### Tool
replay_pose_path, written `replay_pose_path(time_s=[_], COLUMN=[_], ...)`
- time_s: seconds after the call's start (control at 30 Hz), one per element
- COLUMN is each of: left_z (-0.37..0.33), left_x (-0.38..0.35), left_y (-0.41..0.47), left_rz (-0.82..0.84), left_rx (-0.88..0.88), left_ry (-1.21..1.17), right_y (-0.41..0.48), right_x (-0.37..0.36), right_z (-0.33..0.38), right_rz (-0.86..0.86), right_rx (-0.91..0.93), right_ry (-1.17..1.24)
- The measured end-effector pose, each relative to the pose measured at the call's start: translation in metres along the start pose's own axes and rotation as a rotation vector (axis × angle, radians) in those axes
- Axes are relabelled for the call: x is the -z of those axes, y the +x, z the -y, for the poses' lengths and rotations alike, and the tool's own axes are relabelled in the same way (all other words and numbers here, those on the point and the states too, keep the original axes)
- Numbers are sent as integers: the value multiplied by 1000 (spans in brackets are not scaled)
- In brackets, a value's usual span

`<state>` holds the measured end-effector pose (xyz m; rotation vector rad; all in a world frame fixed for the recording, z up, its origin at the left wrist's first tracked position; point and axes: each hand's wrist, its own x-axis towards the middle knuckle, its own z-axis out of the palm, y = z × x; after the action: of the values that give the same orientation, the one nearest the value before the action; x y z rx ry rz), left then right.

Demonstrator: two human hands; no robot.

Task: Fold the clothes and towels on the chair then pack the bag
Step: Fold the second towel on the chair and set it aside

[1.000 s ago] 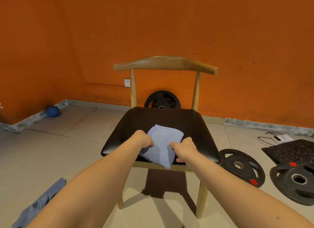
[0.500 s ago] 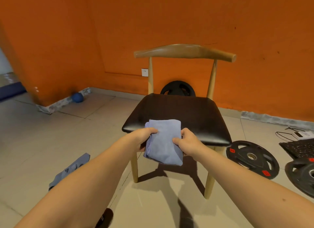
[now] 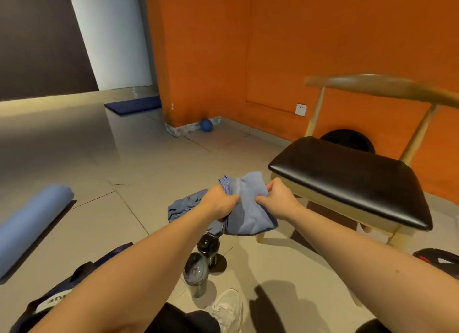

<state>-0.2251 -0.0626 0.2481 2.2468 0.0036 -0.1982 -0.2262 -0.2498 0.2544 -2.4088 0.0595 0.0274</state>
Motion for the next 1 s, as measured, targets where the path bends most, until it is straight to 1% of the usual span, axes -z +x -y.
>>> replay_pose_path(time_s=[0.07, 0.17, 0.27, 0.37, 0.57, 0.67, 0.8, 0.9, 1.0], left_z=[14, 32, 46, 55, 85, 118, 175, 232, 293], left_x=[24, 56, 87, 115, 161, 169, 170, 166, 157], left_y=[-22, -54, -85, -109, -125, -123, -121, -113, -107], left_rz=[-35, -185, -331, -397, -366, -322, -250, -219, -260], left_rx=[45, 90, 119, 150, 280, 346, 424, 460, 502], left_ry=[-77, -148, -186, -245, -340, -396, -541, -551, -517], right_y=[-11, -26, -43, -57, -59, -55, -51, -43, -34], right_x=[-13, -31, -50, -68, -119, -156, -217, -271, -331], right_z=[27, 65, 101, 131, 171, 179, 181, 176, 165], right_rz=[3, 29, 123, 238, 439, 533, 669, 727, 735], right_rx=[49, 165, 320, 413, 465, 429, 379, 346, 321], right_ry=[-12, -6, -7, 21, 39, 48, 9, 18, 2])
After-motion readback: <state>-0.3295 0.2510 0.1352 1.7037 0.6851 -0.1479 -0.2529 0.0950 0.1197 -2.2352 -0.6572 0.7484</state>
